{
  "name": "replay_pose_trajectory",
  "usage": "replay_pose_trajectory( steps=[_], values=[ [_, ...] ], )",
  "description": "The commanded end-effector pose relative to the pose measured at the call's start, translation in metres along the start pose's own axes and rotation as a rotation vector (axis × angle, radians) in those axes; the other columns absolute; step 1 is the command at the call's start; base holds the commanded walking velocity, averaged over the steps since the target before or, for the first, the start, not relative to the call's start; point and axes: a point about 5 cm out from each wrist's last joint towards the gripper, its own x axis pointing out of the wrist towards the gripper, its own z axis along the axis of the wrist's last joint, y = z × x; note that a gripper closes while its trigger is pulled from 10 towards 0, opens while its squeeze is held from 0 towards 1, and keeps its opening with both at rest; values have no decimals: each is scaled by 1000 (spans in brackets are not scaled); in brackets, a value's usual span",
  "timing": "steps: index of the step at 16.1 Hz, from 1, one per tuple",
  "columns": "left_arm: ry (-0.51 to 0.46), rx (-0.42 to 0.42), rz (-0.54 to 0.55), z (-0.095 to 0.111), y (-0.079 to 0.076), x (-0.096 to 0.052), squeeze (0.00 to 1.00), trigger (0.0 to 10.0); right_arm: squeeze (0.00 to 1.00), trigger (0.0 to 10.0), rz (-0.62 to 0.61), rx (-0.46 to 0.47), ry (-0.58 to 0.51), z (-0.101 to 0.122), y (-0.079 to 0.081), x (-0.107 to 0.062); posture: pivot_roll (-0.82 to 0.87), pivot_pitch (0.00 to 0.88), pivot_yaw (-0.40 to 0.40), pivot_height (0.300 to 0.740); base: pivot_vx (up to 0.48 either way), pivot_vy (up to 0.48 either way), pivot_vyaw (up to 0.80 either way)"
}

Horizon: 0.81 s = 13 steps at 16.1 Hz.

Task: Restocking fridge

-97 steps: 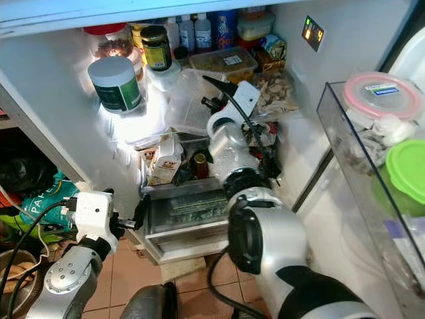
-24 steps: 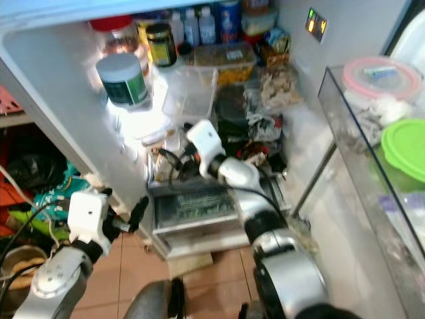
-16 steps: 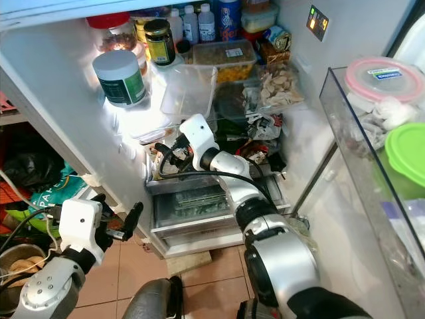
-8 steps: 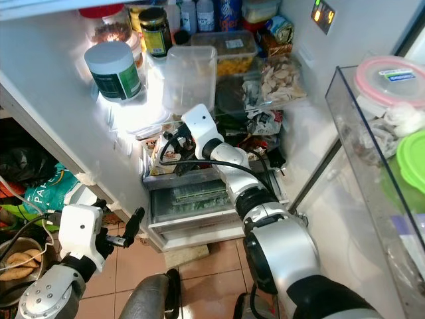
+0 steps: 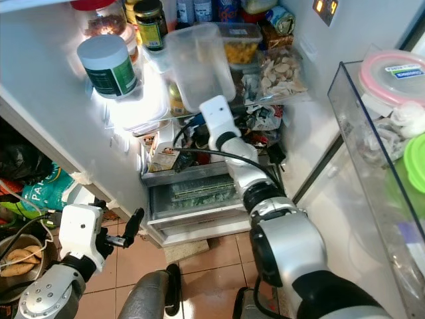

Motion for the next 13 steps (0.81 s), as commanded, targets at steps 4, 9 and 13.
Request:
replay_pose_trajectory(
  steps=[4,9,13],
  values=[
    [12,21,10,0,2,-1,0,10000,1000,10000,-28,10,-63,15,-3,4,316,205,63,740,0,0,0],
    [11,23,5,0,1,2,0,10000,1000,10000,-39,14,-80,15,-8,3,305,197,63,740,0,0,0],
    [15,30,5,-1,3,4,0,10000,1000,10000,-56,-12,-100,10,-16,-3,301,188,71,740,0,0,0]
  ],
)
